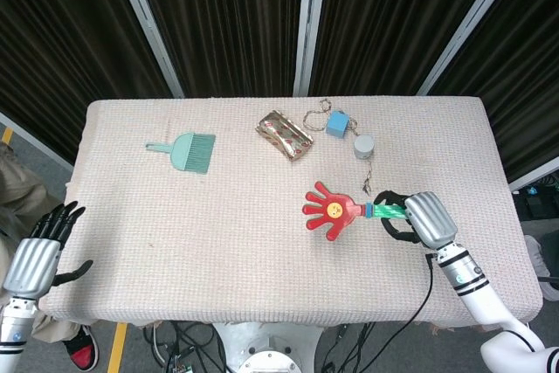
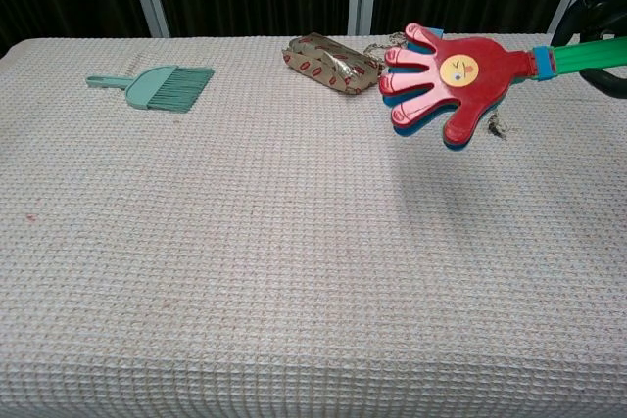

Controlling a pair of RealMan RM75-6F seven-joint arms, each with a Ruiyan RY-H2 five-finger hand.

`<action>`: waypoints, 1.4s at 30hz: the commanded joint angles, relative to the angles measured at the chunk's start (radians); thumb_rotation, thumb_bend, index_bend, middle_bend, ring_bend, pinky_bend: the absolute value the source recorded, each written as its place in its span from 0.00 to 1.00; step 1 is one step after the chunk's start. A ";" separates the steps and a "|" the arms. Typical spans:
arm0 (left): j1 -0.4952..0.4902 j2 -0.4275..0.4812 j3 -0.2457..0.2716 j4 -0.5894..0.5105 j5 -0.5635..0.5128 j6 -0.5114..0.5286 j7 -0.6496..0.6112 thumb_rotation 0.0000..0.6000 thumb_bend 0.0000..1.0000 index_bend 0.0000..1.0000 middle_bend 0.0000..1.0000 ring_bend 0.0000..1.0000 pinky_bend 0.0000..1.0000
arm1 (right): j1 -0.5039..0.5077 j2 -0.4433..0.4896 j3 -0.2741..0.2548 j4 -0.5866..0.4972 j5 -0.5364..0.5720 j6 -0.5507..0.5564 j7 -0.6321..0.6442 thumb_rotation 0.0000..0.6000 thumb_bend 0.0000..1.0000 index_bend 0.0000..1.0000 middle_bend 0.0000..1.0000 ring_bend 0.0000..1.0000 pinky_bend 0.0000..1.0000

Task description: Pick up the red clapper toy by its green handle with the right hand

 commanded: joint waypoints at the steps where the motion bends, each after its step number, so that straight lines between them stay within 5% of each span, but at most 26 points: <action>1: 0.000 -0.001 0.000 0.001 0.000 0.001 -0.001 1.00 0.19 0.08 0.03 0.00 0.13 | 0.006 0.005 -0.004 -0.041 0.032 -0.046 0.044 1.00 0.78 0.82 0.79 0.91 1.00; 17: 0.002 -0.015 0.006 0.022 -0.006 -0.010 -0.009 1.00 0.19 0.08 0.03 0.00 0.13 | -0.008 -0.188 -0.036 0.181 -0.007 0.003 0.199 1.00 0.60 0.72 0.71 0.85 1.00; 22: 0.005 -0.019 0.008 0.030 -0.007 -0.011 -0.016 1.00 0.19 0.08 0.03 0.00 0.13 | -0.013 -0.217 -0.044 0.226 -0.003 0.004 0.168 1.00 0.49 0.64 0.59 0.71 0.99; 25: 0.005 -0.023 0.008 0.035 -0.008 -0.011 -0.021 1.00 0.19 0.08 0.03 0.00 0.13 | -0.010 -0.208 -0.058 0.218 0.027 -0.051 0.109 1.00 0.36 0.45 0.40 0.46 0.75; 28: 0.004 -0.025 0.009 0.039 -0.008 -0.014 -0.023 1.00 0.19 0.08 0.03 0.00 0.13 | 0.001 -0.181 -0.073 0.186 0.063 -0.128 0.053 1.00 0.20 0.08 0.11 0.10 0.28; 30: 0.004 -0.025 0.008 0.040 -0.009 -0.014 -0.024 1.00 0.19 0.08 0.03 0.00 0.13 | 0.006 -0.167 -0.076 0.161 0.094 -0.167 0.007 1.00 0.14 0.00 0.01 0.00 0.06; 42: 0.009 -0.019 0.003 0.028 -0.008 0.002 -0.016 1.00 0.19 0.08 0.03 0.00 0.13 | -0.053 -0.087 -0.050 0.062 0.100 -0.045 -0.055 1.00 0.11 0.00 0.00 0.00 0.00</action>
